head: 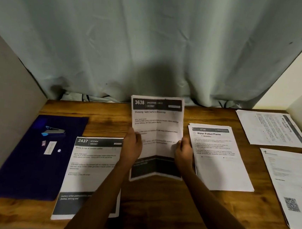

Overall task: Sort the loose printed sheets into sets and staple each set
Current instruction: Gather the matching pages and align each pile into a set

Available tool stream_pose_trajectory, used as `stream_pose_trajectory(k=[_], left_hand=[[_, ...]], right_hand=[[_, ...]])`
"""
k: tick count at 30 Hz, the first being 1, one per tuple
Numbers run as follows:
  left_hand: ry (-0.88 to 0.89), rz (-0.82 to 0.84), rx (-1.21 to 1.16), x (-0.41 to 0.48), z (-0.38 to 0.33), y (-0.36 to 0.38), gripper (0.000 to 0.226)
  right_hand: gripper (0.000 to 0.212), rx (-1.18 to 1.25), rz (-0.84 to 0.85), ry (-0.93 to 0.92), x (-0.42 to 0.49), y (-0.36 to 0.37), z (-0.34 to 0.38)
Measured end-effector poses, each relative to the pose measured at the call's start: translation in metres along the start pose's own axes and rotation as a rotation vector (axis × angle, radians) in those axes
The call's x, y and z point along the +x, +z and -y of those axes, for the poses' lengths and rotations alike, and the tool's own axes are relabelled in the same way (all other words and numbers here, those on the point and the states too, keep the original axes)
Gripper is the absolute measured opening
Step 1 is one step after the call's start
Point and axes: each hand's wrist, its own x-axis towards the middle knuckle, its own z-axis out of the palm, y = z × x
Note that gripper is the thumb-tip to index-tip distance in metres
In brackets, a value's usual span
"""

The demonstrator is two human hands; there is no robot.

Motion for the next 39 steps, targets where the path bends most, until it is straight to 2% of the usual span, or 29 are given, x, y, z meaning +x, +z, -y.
stream_pose_trajectory(k=[6,11,17,20,22,25,28,32,35,39], left_hand=[[-0.196,0.093,0.086,-0.004,0.031,0.021,0.019],[-0.125,0.072,0.109,-0.025,0.060,0.035,0.029],[-0.199,0.071,0.215,-0.042,0.074,0.047,0.058],[-0.265,0.103,0.338,-0.047,0.072,0.049,0.071],[-0.226,0.082,0.384,-0.048,0.071,0.051,0.074],[-0.205,0.138,0.441,-0.043,0.059,0.054,0.077],[-0.182,0.195,0.355,-0.037,0.036,0.066,0.075],[-0.090,0.273,0.296,-0.032,0.014,0.088,0.071],[-0.031,0.336,0.292,-0.033,0.005,0.104,0.066],[0.022,0.427,0.272,-0.040,0.003,0.120,0.061]], right_hand=[[0.019,-0.160,0.080,0.193,-0.004,0.000,-0.013],[0.025,-0.209,0.151,0.314,-0.017,0.007,-0.035],[0.034,-0.307,0.180,0.355,-0.021,0.017,-0.059],[0.047,-0.565,0.185,0.300,-0.020,0.018,-0.064],[0.050,-0.636,0.132,0.241,-0.017,0.015,-0.067],[0.051,-0.567,0.062,0.128,-0.007,0.001,-0.069],[0.058,-0.484,-0.029,0.011,0.011,-0.026,-0.074],[0.048,-0.437,-0.166,0.054,0.037,-0.074,-0.090],[0.059,-0.528,-0.136,0.117,0.045,-0.106,-0.116],[0.080,-0.658,0.010,0.182,0.038,-0.125,-0.149]])
